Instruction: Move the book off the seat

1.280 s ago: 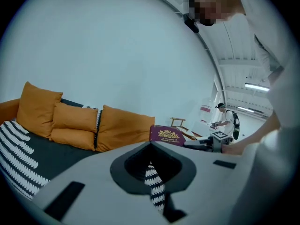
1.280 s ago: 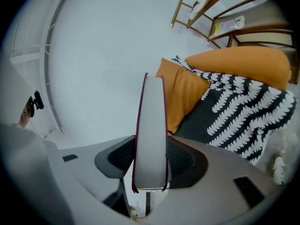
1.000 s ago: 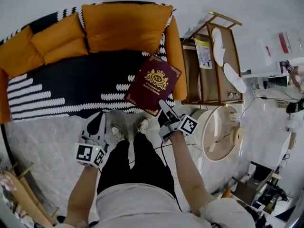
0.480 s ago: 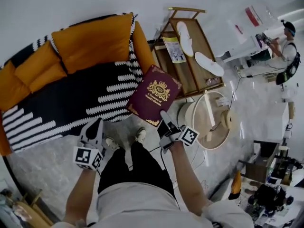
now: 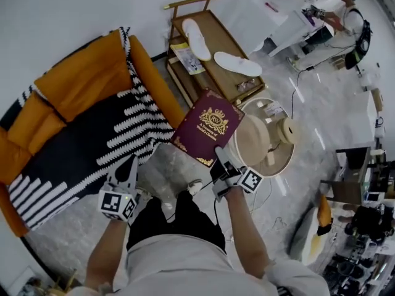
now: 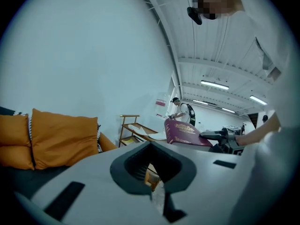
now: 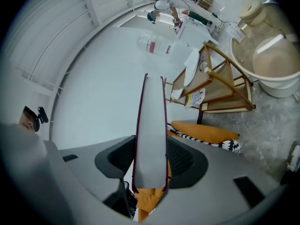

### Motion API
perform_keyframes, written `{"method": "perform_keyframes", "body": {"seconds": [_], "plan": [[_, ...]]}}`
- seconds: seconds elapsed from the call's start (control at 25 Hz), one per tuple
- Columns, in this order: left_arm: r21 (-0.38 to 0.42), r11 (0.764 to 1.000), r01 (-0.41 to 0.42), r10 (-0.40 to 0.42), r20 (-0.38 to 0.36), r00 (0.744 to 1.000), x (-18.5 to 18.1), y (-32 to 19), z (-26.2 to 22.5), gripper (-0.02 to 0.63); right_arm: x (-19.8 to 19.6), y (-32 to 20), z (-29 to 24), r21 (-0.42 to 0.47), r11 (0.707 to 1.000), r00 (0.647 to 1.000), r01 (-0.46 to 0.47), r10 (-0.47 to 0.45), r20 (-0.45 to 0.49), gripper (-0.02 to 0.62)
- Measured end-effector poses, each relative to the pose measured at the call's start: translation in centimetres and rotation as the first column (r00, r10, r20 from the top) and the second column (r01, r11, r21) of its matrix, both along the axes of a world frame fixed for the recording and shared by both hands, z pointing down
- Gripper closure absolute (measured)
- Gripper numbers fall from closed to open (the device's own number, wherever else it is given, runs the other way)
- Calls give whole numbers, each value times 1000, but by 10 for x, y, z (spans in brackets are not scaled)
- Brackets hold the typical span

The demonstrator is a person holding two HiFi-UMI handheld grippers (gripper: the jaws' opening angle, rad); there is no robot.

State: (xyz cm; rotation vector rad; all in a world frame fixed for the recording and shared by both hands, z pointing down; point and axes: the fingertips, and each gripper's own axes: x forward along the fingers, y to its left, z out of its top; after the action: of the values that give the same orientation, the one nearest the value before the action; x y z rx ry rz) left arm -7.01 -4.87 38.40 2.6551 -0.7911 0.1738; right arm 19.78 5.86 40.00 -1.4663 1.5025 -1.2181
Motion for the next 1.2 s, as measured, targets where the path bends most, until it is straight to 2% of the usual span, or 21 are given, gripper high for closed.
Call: {"method": "perform_keyframes", "body": {"seconds": [0.2,0.36,0.52,0.68,0.92,1.2], "plan": [[20,995,-102,102,25,994,101,36,-28,589,91,58,-22,41,995,996,-87,87,0,374],[35,983,-181,180,14,983,163,55,-26,589,138,90,-16,59,986,988,-155,156,-5,374],[53,960,-276,276,10,961,251,94,-40,589,204,142,-23,81,971,974,-225,226,-10,374],[62,930,-361,361,9,932,322,122,-45,589,252,183,-20,94,953,957,-287,290,-23,374],[75,889,-452,451,36,892,398,160,-54,589,300,240,-15,103,924,928,-369,371,0,374],[85,841,-534,533,40,845,462,201,-61,589,338,288,-17,112,895,900,-431,435,-15,374]]}}
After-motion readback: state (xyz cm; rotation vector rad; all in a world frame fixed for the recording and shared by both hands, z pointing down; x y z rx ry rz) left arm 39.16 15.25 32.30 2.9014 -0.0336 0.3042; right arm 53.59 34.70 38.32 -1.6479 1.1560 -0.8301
